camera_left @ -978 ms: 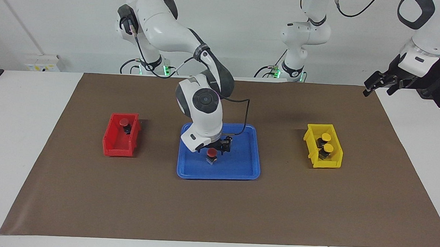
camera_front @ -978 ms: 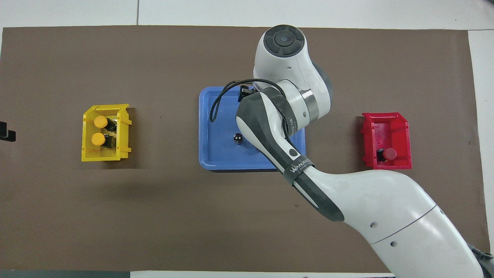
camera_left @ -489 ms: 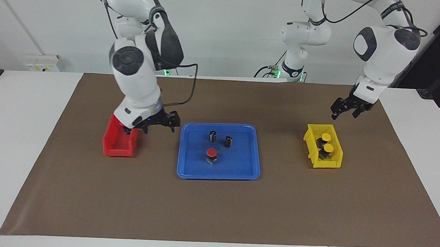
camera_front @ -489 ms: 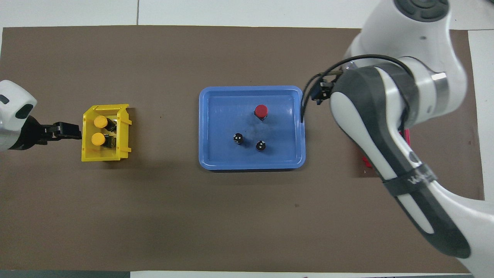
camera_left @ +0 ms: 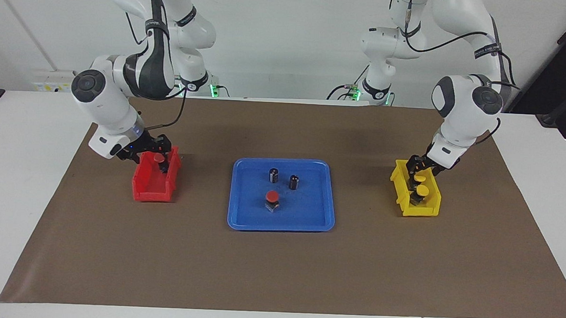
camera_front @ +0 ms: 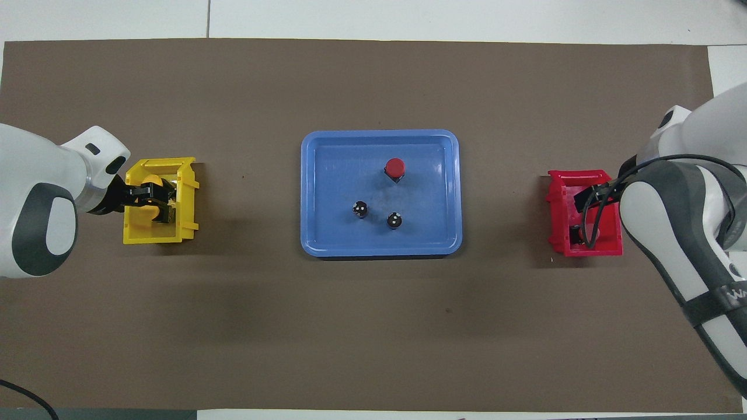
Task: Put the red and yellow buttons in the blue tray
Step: 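Grasp the second red button while the left gripper grasps a yellow button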
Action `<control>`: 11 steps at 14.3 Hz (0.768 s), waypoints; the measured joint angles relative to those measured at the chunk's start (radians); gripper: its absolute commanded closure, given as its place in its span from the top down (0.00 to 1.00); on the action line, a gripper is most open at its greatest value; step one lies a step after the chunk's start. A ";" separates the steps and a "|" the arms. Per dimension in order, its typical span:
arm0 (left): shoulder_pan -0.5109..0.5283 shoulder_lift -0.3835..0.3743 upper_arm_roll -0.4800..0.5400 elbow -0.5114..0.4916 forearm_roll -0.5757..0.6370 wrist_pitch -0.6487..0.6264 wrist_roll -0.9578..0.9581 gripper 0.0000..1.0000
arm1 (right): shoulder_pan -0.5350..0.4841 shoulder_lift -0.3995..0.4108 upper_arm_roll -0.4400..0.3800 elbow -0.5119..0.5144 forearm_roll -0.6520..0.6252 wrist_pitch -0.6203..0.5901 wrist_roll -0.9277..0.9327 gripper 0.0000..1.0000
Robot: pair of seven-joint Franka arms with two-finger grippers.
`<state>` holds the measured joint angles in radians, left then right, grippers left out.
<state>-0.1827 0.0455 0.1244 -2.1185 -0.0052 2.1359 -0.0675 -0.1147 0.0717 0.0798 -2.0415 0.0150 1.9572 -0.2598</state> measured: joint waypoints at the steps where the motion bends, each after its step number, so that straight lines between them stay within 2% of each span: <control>1: -0.001 -0.001 0.000 -0.001 0.000 0.000 0.008 0.84 | 0.001 -0.010 0.003 -0.026 0.000 0.017 -0.001 0.82; 6: -0.002 -0.004 0.002 -0.016 0.000 0.009 0.026 0.84 | -0.013 -0.053 0.006 -0.149 0.000 0.135 -0.078 0.80; 11: -0.003 -0.004 0.002 -0.052 0.000 0.051 0.026 0.84 | -0.037 -0.059 0.006 -0.186 0.000 0.174 -0.106 0.77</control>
<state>-0.1859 0.0420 0.1260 -2.1702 -0.0052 2.1873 -0.0410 -0.1513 0.0123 0.0855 -2.2272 0.0147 2.1315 -0.3659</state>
